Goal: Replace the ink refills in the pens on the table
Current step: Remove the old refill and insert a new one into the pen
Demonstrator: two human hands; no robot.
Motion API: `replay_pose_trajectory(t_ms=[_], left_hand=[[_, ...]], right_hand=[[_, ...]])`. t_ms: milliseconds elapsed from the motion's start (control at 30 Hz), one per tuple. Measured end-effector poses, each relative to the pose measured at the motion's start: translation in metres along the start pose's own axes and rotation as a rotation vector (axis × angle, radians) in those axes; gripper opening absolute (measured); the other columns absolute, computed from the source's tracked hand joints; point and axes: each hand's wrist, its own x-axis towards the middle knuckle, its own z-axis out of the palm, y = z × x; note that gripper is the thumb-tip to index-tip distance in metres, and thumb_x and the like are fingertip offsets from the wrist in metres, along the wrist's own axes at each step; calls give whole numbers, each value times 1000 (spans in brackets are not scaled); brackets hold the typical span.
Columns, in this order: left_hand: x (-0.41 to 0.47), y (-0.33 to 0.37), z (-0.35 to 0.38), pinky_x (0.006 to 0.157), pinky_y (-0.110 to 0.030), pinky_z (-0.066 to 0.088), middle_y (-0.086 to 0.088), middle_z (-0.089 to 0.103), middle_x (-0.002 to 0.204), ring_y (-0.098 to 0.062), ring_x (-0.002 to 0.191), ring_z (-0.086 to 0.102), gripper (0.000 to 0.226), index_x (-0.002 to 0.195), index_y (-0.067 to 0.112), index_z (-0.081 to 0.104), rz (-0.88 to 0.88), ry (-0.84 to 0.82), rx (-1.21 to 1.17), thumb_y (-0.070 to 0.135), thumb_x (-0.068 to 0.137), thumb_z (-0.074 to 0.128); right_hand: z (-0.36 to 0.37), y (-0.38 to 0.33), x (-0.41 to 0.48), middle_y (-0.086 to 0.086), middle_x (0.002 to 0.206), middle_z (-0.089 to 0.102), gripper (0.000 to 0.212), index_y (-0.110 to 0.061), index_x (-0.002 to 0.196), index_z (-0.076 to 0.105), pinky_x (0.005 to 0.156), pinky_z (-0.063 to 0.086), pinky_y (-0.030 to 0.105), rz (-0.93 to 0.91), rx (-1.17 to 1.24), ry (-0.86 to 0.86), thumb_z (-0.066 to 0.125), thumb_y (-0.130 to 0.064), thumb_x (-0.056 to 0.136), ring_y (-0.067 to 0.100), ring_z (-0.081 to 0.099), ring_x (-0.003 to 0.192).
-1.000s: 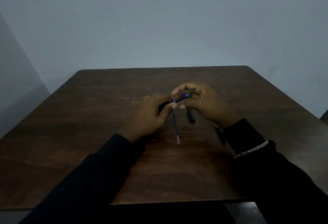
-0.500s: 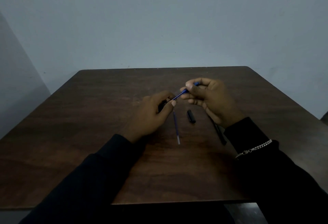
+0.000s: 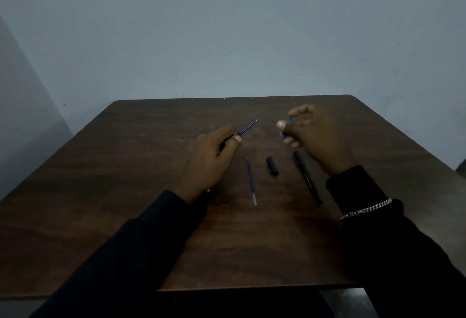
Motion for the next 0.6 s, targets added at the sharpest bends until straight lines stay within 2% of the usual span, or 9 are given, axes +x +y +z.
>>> replay_pose_trajectory(t_ms=[100,167,233,367,600], left_hand=[[1,0,-1,57,-46,47,-12,57,65,-26,60,55,29,85,14,62,-6,21,-4,31,103,48],[0,1,-1,57,-44,45,-11,57,64,-26,60,55,28,84,14,63,-3,37,-9,30,103,49],[0,2,0,57,-43,43,-10,56,63,-26,58,54,26,82,14,61,-1,45,-8,25,103,51],[1,1,1,57,-44,43,-11,54,62,-26,58,54,25,80,14,59,6,49,-1,20,104,53],[1,-1,1,56,-44,44,-12,55,64,-25,59,54,26,84,10,61,8,39,16,23,104,51]], right_hand=[[3,4,1,7,76,73,24,-13,104,67,54,55,22,47,-460,-143,81,-19,86,11,67,54],[6,3,0,8,86,73,22,-11,107,70,60,61,27,103,-618,-294,80,-13,87,13,71,59],[7,3,-1,11,94,74,25,-9,110,70,61,62,27,147,-651,-375,79,-11,87,14,72,61],[9,1,-2,13,106,73,30,-5,116,70,60,59,26,162,-669,-401,79,-11,87,14,71,61],[12,6,-4,11,78,74,24,-4,108,69,53,59,25,187,-626,-371,79,-13,87,15,72,56]])
